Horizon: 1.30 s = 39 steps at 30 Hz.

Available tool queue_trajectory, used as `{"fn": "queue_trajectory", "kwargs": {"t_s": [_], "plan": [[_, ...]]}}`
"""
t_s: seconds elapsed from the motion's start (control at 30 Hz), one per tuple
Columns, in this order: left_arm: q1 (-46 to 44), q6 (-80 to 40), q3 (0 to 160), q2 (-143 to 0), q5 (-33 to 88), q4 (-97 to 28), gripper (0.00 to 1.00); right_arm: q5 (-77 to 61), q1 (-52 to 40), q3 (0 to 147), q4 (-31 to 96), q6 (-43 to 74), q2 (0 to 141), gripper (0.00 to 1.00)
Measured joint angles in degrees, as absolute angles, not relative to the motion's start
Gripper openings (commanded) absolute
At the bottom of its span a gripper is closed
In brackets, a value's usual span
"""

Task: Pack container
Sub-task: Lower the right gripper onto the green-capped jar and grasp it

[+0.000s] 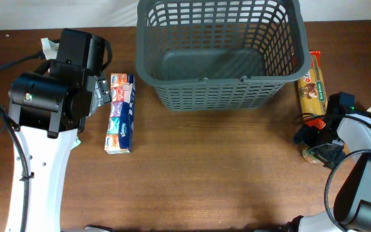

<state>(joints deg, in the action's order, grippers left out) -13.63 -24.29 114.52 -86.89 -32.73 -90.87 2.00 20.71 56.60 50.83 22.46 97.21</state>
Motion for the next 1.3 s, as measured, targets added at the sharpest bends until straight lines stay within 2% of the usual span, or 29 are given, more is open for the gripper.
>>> {"fn": "queue_trajectory", "kwargs": {"t_s": [0.6,0.67,0.73,0.77,0.83,0.93,1.0,1.07,1.3], "plan": [[-13.6,-24.3,114.5,-86.9,-32.7,-90.9,1.00,-0.1,20.7,56.4,47.1,20.5,97.2,0.99],[-13.6,-24.3,114.5,-86.9,-32.7,-90.9,1.00,-0.1,20.7,56.4,47.1,20.4,97.2,0.89],[-13.6,-24.3,114.5,-86.9,-32.7,-90.9,1.00,-0.1,20.7,56.4,47.1,20.3,97.2,0.75],[-13.6,-24.3,114.5,-86.9,-32.7,-90.9,1.00,0.0,20.7,56.4,47.1,20.3,97.2,0.73],[-13.6,-24.3,114.5,-86.9,-32.7,-90.9,1.00,0.0,20.7,56.4,47.2,20.5,97.2,0.64],[-13.6,-24.3,114.5,-86.9,-32.7,-90.9,1.00,0.9,20.7,56.4,47.5,21.5,97.2,0.39],[-13.6,-24.3,114.5,-86.9,-32.7,-90.9,0.99,1.5,20.7,56.4,47.8,22.0,97.2,0.26],[-13.6,-24.3,114.5,-86.9,-32.7,-90.9,1.00,1.6,20.7,56.4,47.9,22.5,97.2,0.04],[-13.6,-24.3,114.5,-86.9,-32.7,-90.9,1.00,2.1,20.7,57.2,50.6,22.8,97.3,0.03]]}}
